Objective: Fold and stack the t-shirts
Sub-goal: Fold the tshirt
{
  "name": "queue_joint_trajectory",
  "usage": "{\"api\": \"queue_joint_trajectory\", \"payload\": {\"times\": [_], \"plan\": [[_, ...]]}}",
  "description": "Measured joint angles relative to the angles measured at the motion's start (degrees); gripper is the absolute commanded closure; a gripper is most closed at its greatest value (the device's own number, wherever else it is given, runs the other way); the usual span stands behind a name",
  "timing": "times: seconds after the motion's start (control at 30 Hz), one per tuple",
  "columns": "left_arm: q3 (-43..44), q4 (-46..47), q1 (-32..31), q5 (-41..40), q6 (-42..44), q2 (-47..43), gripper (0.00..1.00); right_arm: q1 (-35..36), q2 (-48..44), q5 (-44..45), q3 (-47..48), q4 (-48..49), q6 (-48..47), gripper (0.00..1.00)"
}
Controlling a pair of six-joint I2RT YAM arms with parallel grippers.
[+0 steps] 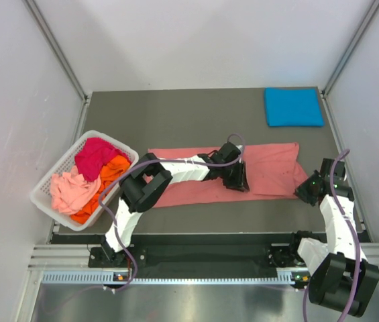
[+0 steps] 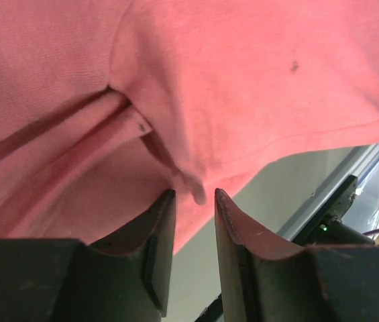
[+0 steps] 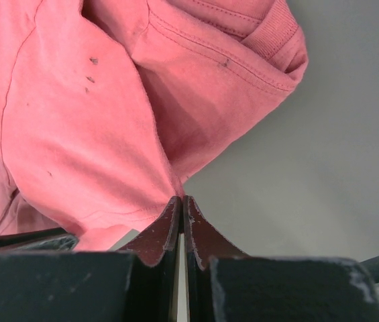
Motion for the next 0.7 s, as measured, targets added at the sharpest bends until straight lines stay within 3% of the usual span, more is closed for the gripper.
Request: {"api": "queue_joint_trajectory", "payload": {"times": [0.2, 0.23, 0.27, 0.37, 0.7], "plan": [[0.76, 0.59, 0.00, 0.66, -0.52, 1.31, 0.71, 0.00, 0.02, -0.15, 0.00, 0.22, 0.04, 1.00], [0.92, 0.59, -0.02, 0.61, -0.48, 1.40, 0.75, 0.00, 0.02, -0.20, 0.00, 0.24, 0.04, 1.00], [1.09, 0.55, -0.02, 0.59, -0.55, 1.53, 0.89, 0.00, 0.02, -0.22, 0.00, 0.26, 0.04, 1.00], [2.16, 0.57, -0.04, 0.70, -0.74, 2.27, 1.00, 0.00, 0.28, -0.20, 0.00, 0.28, 0.04, 1.00], [2.67, -3.26, -0.04, -0.44, -1.22, 1.51, 1.00, 0.00, 2.10, 1.97, 1.42, -0.96, 0.00, 1.00]]}}
